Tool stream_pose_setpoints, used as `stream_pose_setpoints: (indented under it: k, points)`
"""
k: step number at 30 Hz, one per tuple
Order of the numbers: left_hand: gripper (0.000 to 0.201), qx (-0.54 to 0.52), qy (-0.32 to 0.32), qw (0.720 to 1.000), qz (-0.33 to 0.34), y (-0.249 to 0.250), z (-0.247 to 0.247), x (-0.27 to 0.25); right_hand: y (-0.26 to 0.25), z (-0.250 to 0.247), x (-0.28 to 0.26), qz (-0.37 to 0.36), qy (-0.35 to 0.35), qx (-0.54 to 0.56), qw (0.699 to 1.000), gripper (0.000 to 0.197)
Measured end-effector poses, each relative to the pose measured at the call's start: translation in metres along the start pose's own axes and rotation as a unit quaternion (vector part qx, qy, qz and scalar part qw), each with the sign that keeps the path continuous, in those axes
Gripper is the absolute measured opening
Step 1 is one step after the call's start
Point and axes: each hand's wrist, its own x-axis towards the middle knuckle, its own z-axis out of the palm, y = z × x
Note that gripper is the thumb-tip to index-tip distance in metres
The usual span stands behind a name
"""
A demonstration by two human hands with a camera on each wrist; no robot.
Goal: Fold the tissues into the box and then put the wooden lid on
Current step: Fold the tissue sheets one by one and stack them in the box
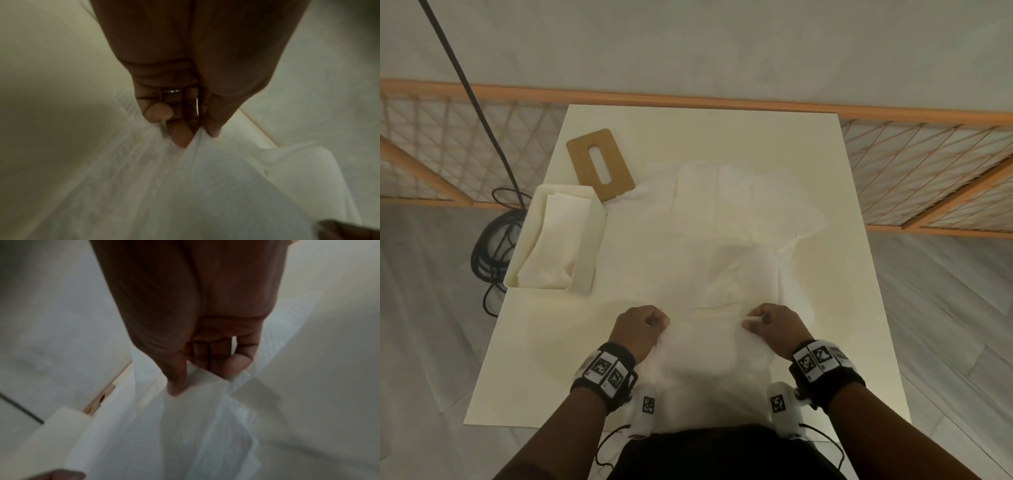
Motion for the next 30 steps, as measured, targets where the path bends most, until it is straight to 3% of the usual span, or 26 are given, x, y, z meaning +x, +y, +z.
stream_pose_setpoints:
  k: [3,5,7,8,9,11,14,17,20,23,25,26,29,30]
  points:
    - [0.003,0.051,0.032,0.998,0.019,0.003,0.004,-0.002,-0.007,0.000,-0.004,0.033,0.028,-0.029,0.999,0.021]
    - [0.018,0.104,0.080,0.988,0.084,0.008,0.006,-0.004,-0.014,-0.010,-0.008,0.035,0.105,-0.069,0.991,0.027]
    - [0.033,0.152,0.076,0.972,0.164,0.019,0.011,-0.006,-0.021,-0.025,-0.007,-0.035,0.225,-0.073,0.971,0.028]
    - [0.038,0.181,0.053,0.962,0.197,0.025,0.015,-0.006,-0.023,-0.033,-0.001,-0.085,0.271,-0.063,0.957,0.038]
    - [0.041,0.211,0.023,0.954,0.212,0.030,0.019,-0.005,-0.025,-0.041,0.007,-0.119,0.282,-0.065,0.950,0.052]
    - [0.044,0.273,-0.029,0.941,0.198,0.038,0.026,-0.002,-0.029,-0.058,0.027,-0.115,0.207,-0.111,0.965,0.070]
    - [0.045,0.297,-0.049,0.941,0.158,0.042,0.030,0.004,-0.028,-0.081,0.050,-0.080,0.116,-0.157,0.978,0.055]
    - [0.048,0.301,-0.067,0.941,0.140,0.046,0.026,0.008,-0.038,-0.114,0.041,-0.138,0.159,-0.105,0.972,0.037]
    - [0.054,0.287,-0.066,0.946,0.138,0.053,0.021,0.011,-0.055,-0.143,0.023,-0.220,0.220,-0.049,0.949,0.034]
    - [0.068,0.087,-0.079,0.984,0.131,0.075,0.011,0.011,-0.078,-0.157,0.006,-0.253,0.165,0.105,0.947,0.027]
    - [0.093,-0.123,-0.143,0.978,0.087,0.101,0.004,0.012,-0.094,-0.156,-0.004,-0.251,0.095,0.260,0.927,0.019]
    - [0.102,-0.233,-0.185,0.953,0.058,0.113,0.001,0.012,-0.100,-0.154,-0.007,-0.243,0.081,0.315,0.914,0.019]
    - [0.108,-0.530,-0.275,0.799,-0.070,0.139,-0.014,0.012,-0.105,-0.140,-0.004,-0.205,0.109,0.355,0.906,0.029]
    - [0.106,-0.569,-0.278,0.768,-0.094,0.142,-0.020,0.010,-0.104,-0.134,-0.001,-0.189,0.119,0.352,0.909,0.034]
